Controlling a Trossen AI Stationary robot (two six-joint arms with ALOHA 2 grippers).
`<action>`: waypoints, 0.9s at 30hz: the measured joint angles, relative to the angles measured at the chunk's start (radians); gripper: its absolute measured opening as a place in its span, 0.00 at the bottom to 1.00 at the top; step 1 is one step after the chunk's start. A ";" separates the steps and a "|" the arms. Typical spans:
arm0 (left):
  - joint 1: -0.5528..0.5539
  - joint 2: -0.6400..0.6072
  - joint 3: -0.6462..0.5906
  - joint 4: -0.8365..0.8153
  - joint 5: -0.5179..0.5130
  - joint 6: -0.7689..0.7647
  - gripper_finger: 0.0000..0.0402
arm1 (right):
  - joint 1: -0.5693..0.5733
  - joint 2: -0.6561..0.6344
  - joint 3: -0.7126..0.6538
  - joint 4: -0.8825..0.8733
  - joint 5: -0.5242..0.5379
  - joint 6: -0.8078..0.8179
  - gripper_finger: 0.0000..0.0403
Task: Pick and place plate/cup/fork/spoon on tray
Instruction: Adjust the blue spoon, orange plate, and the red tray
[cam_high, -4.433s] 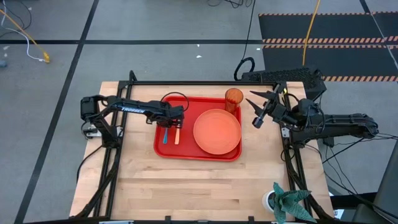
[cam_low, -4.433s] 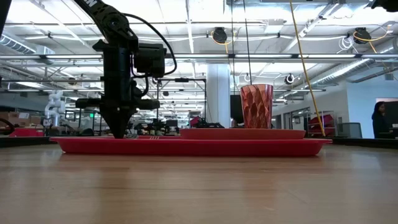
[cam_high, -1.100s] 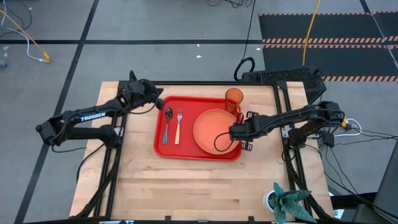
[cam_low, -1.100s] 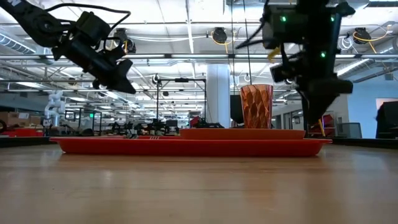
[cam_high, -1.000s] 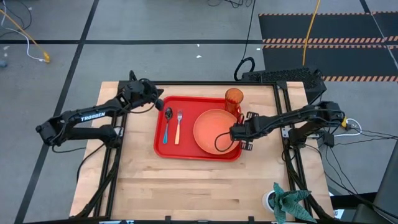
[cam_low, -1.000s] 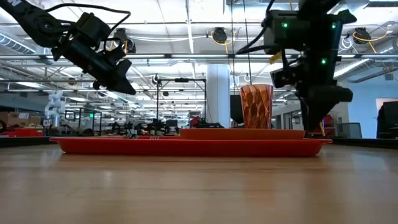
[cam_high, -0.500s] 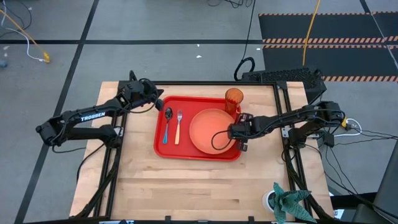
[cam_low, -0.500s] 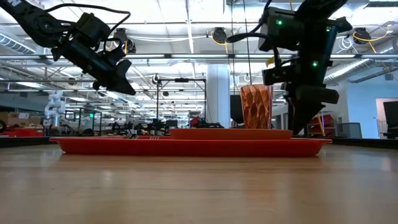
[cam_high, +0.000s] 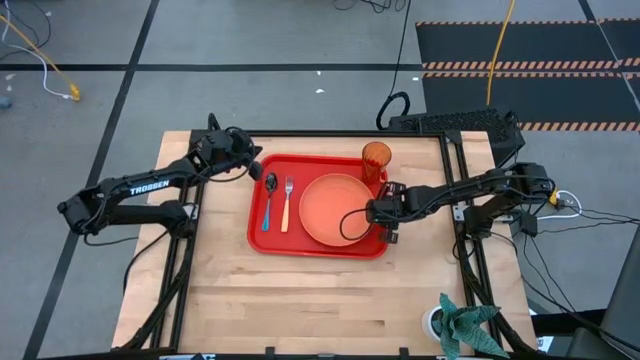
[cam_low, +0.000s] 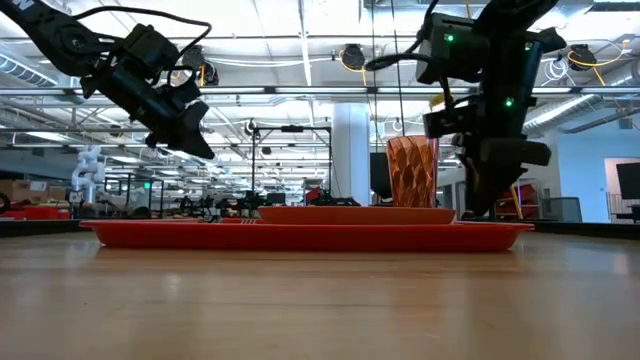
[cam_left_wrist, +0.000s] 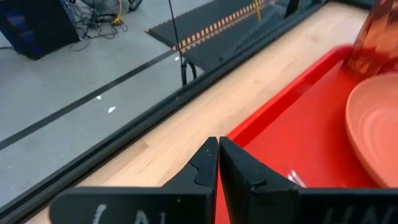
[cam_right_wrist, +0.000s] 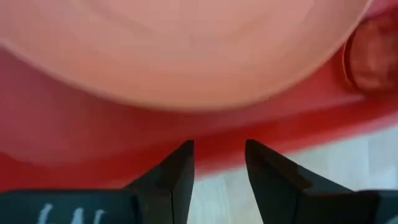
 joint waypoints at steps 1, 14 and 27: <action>0.000 0.000 0.000 -0.012 0.000 0.005 0.04 | 0.000 -0.002 0.000 -0.021 0.003 -0.001 0.34; 0.046 0.092 0.000 -0.020 -0.104 0.000 0.04 | 0.000 -0.006 0.000 -0.049 0.025 -0.060 0.34; 0.062 0.396 0.000 0.361 -0.104 -0.053 0.04 | 0.002 -0.233 0.040 0.093 -0.040 -0.028 0.34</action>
